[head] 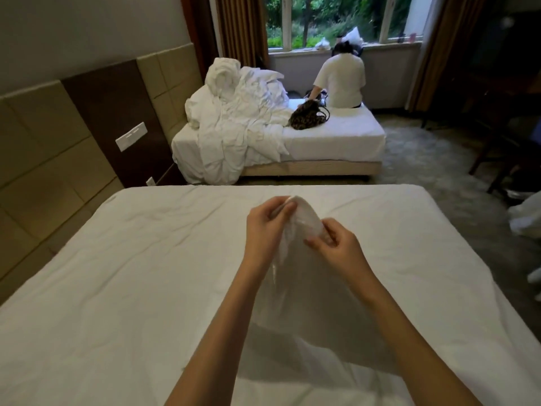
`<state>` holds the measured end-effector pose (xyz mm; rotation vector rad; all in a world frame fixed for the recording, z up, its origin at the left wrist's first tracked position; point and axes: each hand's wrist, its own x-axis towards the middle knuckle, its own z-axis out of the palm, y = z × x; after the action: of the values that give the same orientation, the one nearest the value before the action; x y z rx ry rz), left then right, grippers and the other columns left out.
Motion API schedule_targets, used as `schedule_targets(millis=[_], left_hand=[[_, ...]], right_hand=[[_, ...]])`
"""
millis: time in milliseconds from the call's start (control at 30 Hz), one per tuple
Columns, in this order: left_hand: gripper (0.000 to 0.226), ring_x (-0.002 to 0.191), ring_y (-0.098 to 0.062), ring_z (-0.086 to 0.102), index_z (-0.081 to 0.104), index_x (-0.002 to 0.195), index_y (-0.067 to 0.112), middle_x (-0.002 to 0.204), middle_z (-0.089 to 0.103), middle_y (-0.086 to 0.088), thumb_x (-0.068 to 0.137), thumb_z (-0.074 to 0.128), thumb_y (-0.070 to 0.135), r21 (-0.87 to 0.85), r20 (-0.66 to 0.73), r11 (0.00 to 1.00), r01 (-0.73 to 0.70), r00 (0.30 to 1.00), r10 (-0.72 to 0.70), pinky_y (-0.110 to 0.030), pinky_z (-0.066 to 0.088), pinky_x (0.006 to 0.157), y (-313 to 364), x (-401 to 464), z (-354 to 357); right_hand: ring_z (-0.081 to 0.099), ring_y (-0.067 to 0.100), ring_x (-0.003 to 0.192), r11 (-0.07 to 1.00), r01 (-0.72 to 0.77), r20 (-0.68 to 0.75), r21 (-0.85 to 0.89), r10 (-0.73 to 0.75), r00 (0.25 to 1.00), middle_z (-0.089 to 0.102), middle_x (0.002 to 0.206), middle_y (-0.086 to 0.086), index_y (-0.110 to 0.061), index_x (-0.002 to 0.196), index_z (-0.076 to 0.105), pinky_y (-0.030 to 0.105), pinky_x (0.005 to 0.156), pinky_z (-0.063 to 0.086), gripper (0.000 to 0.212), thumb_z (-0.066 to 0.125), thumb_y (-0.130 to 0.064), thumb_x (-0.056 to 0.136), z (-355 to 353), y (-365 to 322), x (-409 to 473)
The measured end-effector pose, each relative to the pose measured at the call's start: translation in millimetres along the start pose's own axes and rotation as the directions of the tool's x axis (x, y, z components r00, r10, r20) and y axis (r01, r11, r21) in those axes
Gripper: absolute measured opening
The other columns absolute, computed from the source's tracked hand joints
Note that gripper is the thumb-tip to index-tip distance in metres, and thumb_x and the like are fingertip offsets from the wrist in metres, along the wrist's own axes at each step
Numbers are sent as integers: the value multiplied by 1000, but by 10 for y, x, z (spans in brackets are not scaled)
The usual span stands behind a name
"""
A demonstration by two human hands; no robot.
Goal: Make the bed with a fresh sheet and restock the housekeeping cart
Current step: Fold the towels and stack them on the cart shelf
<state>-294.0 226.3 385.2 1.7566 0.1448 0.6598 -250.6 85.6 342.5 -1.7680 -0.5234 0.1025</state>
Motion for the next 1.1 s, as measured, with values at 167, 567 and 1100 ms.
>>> schedule_targets(millis=[167,567,1100], left_hand=[[16,64,-1,52,67,82,22,65,59,14,94,58,24,39,-79,999,-19,997,22,-20,41,60,121,137,10],[32,98,-8,61,63,117,24,108,65,7,87,63,35,346,429,938,34,883,-190,-11,44,79,282,-193,85],[12,72,-16,61,69,78,27,68,64,10,82,63,36,195,-171,981,12,985,22,-47,51,72,96,233,-548]], right_hand=[[43,7,54,997,-57,-144,-46,50,988,49,54,-2,-3,65,56,26,54,36,34,71,-28,83,-261,269,-247],[61,4,77,979,114,17,-169,-113,994,60,80,-10,-17,84,57,10,67,51,11,67,-14,86,-475,-538,65],[54,5,65,963,-206,133,-173,230,964,62,65,-8,-16,71,70,21,65,43,12,72,-22,81,-454,614,-391]])
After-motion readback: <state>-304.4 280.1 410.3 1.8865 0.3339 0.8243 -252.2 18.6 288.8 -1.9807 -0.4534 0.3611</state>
